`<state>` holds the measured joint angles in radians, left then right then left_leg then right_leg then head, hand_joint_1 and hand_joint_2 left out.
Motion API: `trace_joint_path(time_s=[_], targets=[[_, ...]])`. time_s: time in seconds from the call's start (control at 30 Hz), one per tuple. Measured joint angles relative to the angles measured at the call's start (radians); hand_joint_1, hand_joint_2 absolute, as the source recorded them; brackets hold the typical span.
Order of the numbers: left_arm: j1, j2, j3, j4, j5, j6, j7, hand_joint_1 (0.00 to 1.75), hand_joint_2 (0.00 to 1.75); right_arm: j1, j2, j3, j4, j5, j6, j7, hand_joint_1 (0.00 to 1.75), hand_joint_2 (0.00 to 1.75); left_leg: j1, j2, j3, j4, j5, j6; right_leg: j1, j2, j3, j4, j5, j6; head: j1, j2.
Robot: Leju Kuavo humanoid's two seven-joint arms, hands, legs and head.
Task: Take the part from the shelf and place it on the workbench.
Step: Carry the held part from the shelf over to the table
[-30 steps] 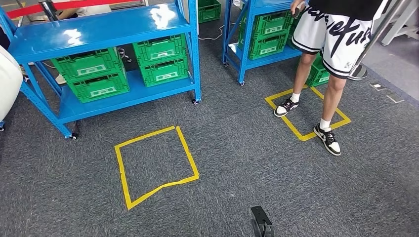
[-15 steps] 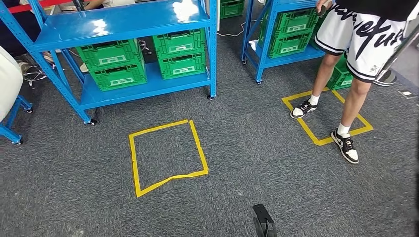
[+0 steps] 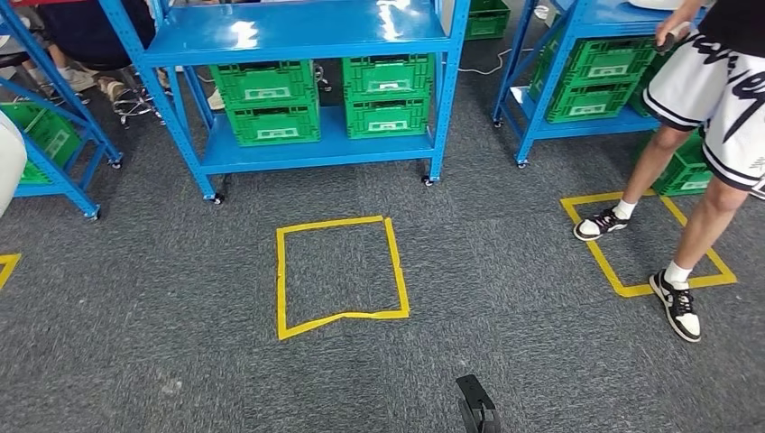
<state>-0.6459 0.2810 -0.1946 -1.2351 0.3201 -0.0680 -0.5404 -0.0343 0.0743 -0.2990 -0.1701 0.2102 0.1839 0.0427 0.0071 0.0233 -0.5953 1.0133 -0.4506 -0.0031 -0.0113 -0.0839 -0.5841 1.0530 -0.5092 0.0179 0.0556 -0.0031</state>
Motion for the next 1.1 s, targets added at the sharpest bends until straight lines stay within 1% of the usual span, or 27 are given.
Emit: trace_joint_path(time_s=[0.07,0.1,0.13,0.17,0.2,0.23,0.3,0.33,0.37,0.43,0.47,0.53,0.57,0.6,0.63,0.67,0.7,0.73,0.77,0.8,0.83,0.87,0.9,0.93,0.97,1.03,1.1], targets=[[0.005,0.0,0.002,-0.009,0.001,0.001,-0.001,1.75,1.75,0.002,0.0,0.002,0.0,0.004,0.002,0.0,0.0,0.0,0.002,-0.022,-0.004,-0.001,0.004,0.009,-0.003,0.057,-0.05,0.11,-0.061,0.005,0.004,0.0],[0.011,0.0,0.002,-0.013,0.001,0.001,0.0,1.75,1.75,0.005,0.0,0.004,0.0,0.006,0.003,0.0,0.0,0.0,0.001,-0.034,-0.006,0.0,0.005,0.012,-0.003,0.071,-0.084,0.18,-0.092,0.006,0.006,0.0],[0.019,0.0,0.002,-0.016,0.002,0.001,0.0,1.75,1.75,0.007,-0.001,0.005,0.0,0.008,0.003,0.0,0.0,0.0,0.001,-0.048,-0.009,0.001,0.006,0.013,-0.002,0.077,-0.111,0.234,-0.109,0.005,0.006,0.0],[0.027,0.0,0.002,-0.02,0.002,0.001,0.0,1.75,1.75,0.009,-0.001,0.006,0.0,0.009,0.003,0.001,0.0,0.0,0.0,-0.063,-0.011,0.003,0.006,0.013,-0.001,0.08,-0.124,0.257,-0.107,0.003,0.007,0.0],[0.034,0.0,0.003,-0.024,0.002,0.001,0.0,1.75,1.75,0.01,-0.001,0.007,0.0,0.011,0.003,0.002,0.0,0.0,0.0,-0.077,-0.012,0.005,0.006,0.012,-0.001,0.082,-0.118,0.239,-0.086,0.001,0.007,0.0],[0.039,0.0,0.004,-0.029,0.002,0.001,0.0,1.75,1.75,0.01,-0.002,0.008,0.0,0.012,0.004,0.002,0.0,0.0,0.0,-0.091,-0.013,0.008,0.006,0.011,-0.001,0.088,-0.093,0.186,-0.052,-0.002,0.007,0.0],[0.043,0.001,0.008,-0.038,0.002,0.003,0.001,1.75,1.75,0.009,-0.002,0.008,0.0,0.014,0.005,0.002,0.0,0.0,0.0,-0.117,-0.017,0.014,0.006,0.004,-0.004,0.129,-0.03,0.052,0.002,-0.008,0.007,0.0],[0.042,0.002,0.009,-0.041,0.002,0.003,0.002,1.75,1.75,0.009,-0.003,0.009,0.0,0.014,0.006,0.002,0.0,0.0,0.0,-0.128,-0.02,0.017,0.006,-0.002,-0.005,0.144,-0.011,0.01,0.014,-0.01,0.006,0.0],[0.042,0.003,0.011,-0.042,0.002,0.004,0.004,1.75,1.75,0.009,-0.003,0.009,0.0,0.014,0.007,0.002,0.0,0.0,0.0,-0.139,-0.024,0.017,0.008,-0.009,-0.005,0.153,-0.003,-0.008,0.014,-0.012,0.006,0.0],[0.042,0.01,0.014,-0.043,0.003,0.002,0.007,1.75,1.75,0.008,-0.003,0.009,0.0,0.014,0.01,0.006,0.0,0.0,0.002,-0.157,-0.03,0.011,0.014,-0.025,-0.003,0.133,-0.002,-0.013,0.017,-0.022,0.007,0.0],[0.042,0.015,0.016,-0.043,0.003,0.0,0.008,1.75,1.75,0.006,-0.003,0.009,0.0,0.014,0.011,0.009,0.0,0.0,0.002,-0.147,-0.033,0.013,0.013,-0.03,-0.003,0.122,0.0,-0.017,0.02,-0.03,0.006,0.0],[0.038,0.024,0.02,-0.042,0.003,-0.002,0.009,1.75,1.75,0.003,-0.002,0.009,0.0,0.014,0.011,0.011,0.0,0.0,0.0,-0.091,-0.057,0.061,-0.017,-0.04,-0.006,0.1,0.003,-0.025,0.026,-0.044,0.0,0.0],[0.036,0.026,0.021,-0.041,0.004,-0.003,0.009,1.75,1.75,0.003,-0.003,0.009,0.0,0.014,0.011,0.012,0.0,0.0,-0.001,-0.057,-0.082,0.117,-0.048,-0.044,-0.005,0.089,0.003,-0.026,0.026,-0.048,-0.003,0.0],[0.034,0.027,0.021,-0.039,0.004,-0.003,0.01,1.75,1.75,0.004,-0.003,0.009,0.0,0.014,0.011,0.012,0.0,0.0,0.0,-0.039,-0.113,0.184,-0.081,-0.048,-0.004,0.077,0.003,-0.026,0.026,-0.05,-0.005,0.0],[0.035,0.026,0.021,-0.037,0.004,-0.004,0.01,1.75,1.75,0.005,-0.003,0.009,0.0,0.014,0.011,0.013,0.0,0.0,0.001,-0.032,-0.141,0.244,-0.106,-0.051,-0.003,0.063,0.002,-0.026,0.026,-0.05,-0.005,0.0],[0.036,0.025,0.02,-0.035,0.004,-0.004,0.011,1.75,1.75,0.006,-0.003,0.009,0.0,0.014,0.011,0.013,0.0,0.0,0.002,-0.03,-0.157,0.282,-0.116,-0.053,-0.003,0.051,0.002,-0.025,0.025,-0.051,-0.005,0.0],[0.037,0.025,0.02,-0.032,0.004,-0.004,0.011,1.75,1.75,0.006,-0.003,0.009,0.0,0.014,0.012,0.013,0.0,0.0,0.002,-0.029,-0.155,0.282,-0.106,-0.053,-0.003,0.039,0.002,-0.025,0.024,-0.051,-0.005,0.0],[0.037,0.025,0.02,-0.031,0.004,-0.004,0.012,1.75,1.75,0.005,-0.003,0.009,0.0,0.013,0.012,0.013,0.0,0.0,0.002,-0.025,-0.133,0.243,-0.082,-0.051,-0.002,0.027,0.003,-0.024,0.023,-0.05,-0.005,0.0],[0.035,0.024,0.02,-0.03,0.004,-0.004,0.012,1.75,1.75,0.004,-0.003,0.009,0.0,0.013,0.012,0.013,0.0,0.0,0.0,-0.011,-0.094,0.175,-0.05,-0.046,-0.002,0.015,0.005,-0.024,0.021,-0.048,-0.005,0.0],[0.032,0.022,0.02,-0.03,0.004,-0.004,0.012,1.75,1.75,0.003,-0.003,0.009,0.0,0.012,0.012,0.013,0.0,0.0,-0.005,0.013,-0.055,0.103,-0.026,-0.039,0.001,0.004,0.007,-0.023,0.018,-0.045,-0.006,0.0],[0.028,0.019,0.02,-0.03,0.004,-0.004,0.012,1.75,1.75,0.002,-0.003,0.009,0.0,0.011,0.012,0.013,0.0,0.0,-0.009,0.032,-0.025,0.049,-0.01,-0.031,0.004,-0.006,0.009,-0.023,0.016,-0.04,-0.006,0.0],[0.025,0.016,0.02,-0.03,0.004,-0.004,0.012,1.75,1.75,0.001,-0.003,0.009,0.0,0.01,0.012,0.013,0.0,0.0,-0.013,0.044,-0.008,0.017,-0.003,-0.024,0.007,-0.015,0.011,-0.023,0.014,-0.035,-0.006,0.0],[0.022,0.013,0.019,-0.029,0.004,-0.004,0.012,1.75,1.75,0.0,-0.003,0.009,0.0,0.01,0.012,0.013,0.0,0.0,-0.015,0.043,-0.006,0.008,-0.005,-0.017,0.009,-0.025,0.013,-0.023,0.012,-0.03,-0.005,0.0],[0.021,0.011,0.019,-0.028,0.004,-0.003,0.012,1.75,1.75,-0.001,-0.003,0.009,0.0,0.01,0.012,0.013,0.0,0.0,-0.014,0.03,-0.007,0.008,-0.001,-0.012,0.009,-0.036,0.016,-0.024,0.012,-0.025,-0.005,0.0],[0.02,0.009,0.019,-0.028,0.004,-0.002,0.012,1.75,1.75,-0.002,-0.003,0.009,0.0,0.009,0.012,0.013,0.0,0.0,-0.012,0.018,-0.008,0.005,0.001,-0.006,0.008,-0.034,0.017,-0.022,0.008,-0.019,-0.005,0.0],[0.017,0.005,0.019,-0.027,0.004,-0.002,0.012,1.75,1.75,-0.003,-0.002,0.01,0.0,0.008,0.013,0.012,0.0,0.0,-0.007,-0.003,-0.008,0.0,0.007,0.005,0.005,0.01,0.002,0.02,-0.022,-0.008,-0.003,0.0],[0.014,-0.002,0.019,-0.024,0.004,-0.002,0.012,1.75,1.75,0.001,-0.002,0.01,0.0,0.007,0.013,0.012,0.0,0.0,-0.004,-0.025,-0.011,0.0,0.01,0.012,0.002,0.064,-0.053,0.134,-0.083,-0.003,0.001,0.0]])
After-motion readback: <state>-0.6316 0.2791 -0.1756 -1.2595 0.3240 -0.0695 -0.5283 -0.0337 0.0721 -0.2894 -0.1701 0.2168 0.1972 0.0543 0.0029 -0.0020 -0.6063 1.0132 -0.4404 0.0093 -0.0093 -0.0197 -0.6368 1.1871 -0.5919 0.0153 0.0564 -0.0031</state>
